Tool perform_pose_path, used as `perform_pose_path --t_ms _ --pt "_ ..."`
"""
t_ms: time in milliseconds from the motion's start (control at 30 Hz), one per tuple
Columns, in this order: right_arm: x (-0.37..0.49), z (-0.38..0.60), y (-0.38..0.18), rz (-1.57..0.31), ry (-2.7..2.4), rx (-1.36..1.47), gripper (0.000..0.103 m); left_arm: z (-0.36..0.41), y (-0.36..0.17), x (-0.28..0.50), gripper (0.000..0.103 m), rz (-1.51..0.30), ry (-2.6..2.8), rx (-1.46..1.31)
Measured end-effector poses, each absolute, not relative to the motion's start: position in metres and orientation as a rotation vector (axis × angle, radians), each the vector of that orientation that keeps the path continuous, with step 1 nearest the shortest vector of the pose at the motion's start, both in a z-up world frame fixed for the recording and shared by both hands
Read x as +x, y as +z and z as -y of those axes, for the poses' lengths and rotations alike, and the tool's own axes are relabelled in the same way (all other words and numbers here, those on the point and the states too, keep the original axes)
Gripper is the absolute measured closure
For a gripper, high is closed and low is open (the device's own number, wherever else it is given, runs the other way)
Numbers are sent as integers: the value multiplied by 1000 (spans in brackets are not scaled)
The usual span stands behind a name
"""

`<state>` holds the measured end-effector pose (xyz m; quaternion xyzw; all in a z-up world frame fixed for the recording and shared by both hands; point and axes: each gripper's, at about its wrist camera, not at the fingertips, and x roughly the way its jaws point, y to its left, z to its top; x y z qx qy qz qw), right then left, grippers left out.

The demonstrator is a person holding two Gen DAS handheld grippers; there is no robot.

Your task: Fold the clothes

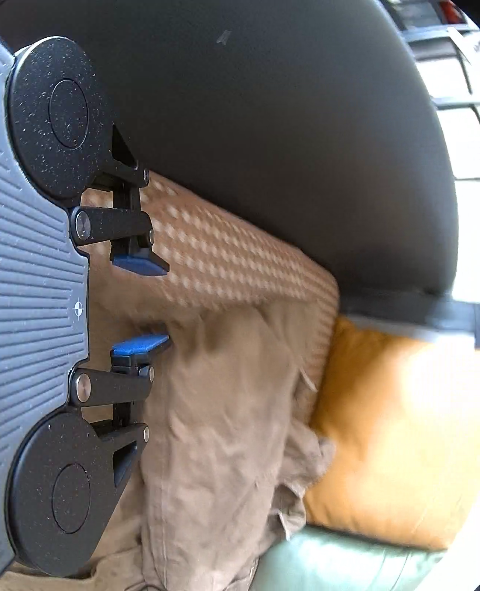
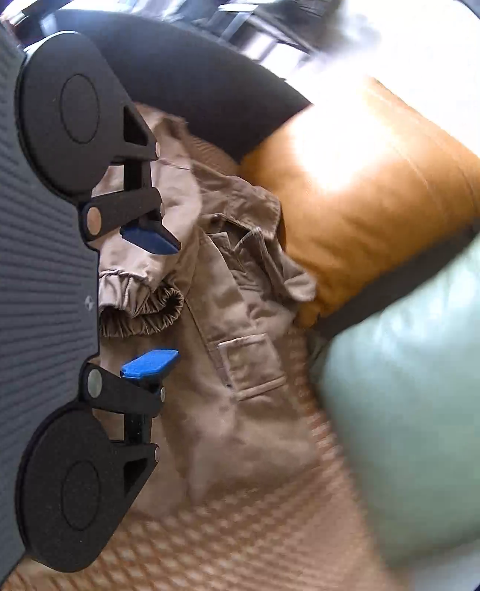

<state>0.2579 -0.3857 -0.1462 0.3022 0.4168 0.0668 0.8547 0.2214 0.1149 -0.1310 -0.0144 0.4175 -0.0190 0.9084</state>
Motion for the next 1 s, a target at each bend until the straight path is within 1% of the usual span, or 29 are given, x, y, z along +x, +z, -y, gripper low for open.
perform_pose_path --t_ms 67,133,200,233,267,333,367,467,633,667,700,767,933,967,1000 --pt "265 388 -157 -896 129 706 43 -102 -128 224 52 -847 -58 -25" --pt "271 387 -163 -905 115 701 46 -93 -126 227 52 -821 -62 -28" --pt "276 382 -164 -908 117 605 50 -85 -126 231 52 -809 -62 -19" --pt "278 377 -163 -913 131 532 52 -82 -129 235 54 -818 -55 3" --pt "280 373 -162 -917 147 449 54 -79 -131 239 66 -828 -49 24" --pt "280 363 -157 -923 184 260 55 -76 -141 244 76 -862 -31 68" --pt "278 359 -155 -926 203 180 55 -77 -147 247 77 -878 -28 73" --pt "276 348 -154 -918 247 -19 54 -79 -161 252 79 -900 -16 61" --pt "281 324 -159 -883 325 -281 55 -67 -168 254 79 -897 -19 154" --pt "283 319 -161 -883 345 -324 55 -68 -168 254 78 -897 -22 154" --pt "285 315 -161 -885 367 -356 60 -69 -170 255 77 -897 -24 146" --pt "289 311 -161 -891 415 -388 65 -72 -170 255 76 -895 -28 133" --pt "291 297 -162 -858 503 -489 66 -71 -171 255 76 -894 -25 142" --pt "293 295 -163 -873 516 -484 76 -70 -172 256 76 -894 -24 143" --pt "296 295 -165 -907 526 -455 97 -70 -172 257 76 -895 -22 142"
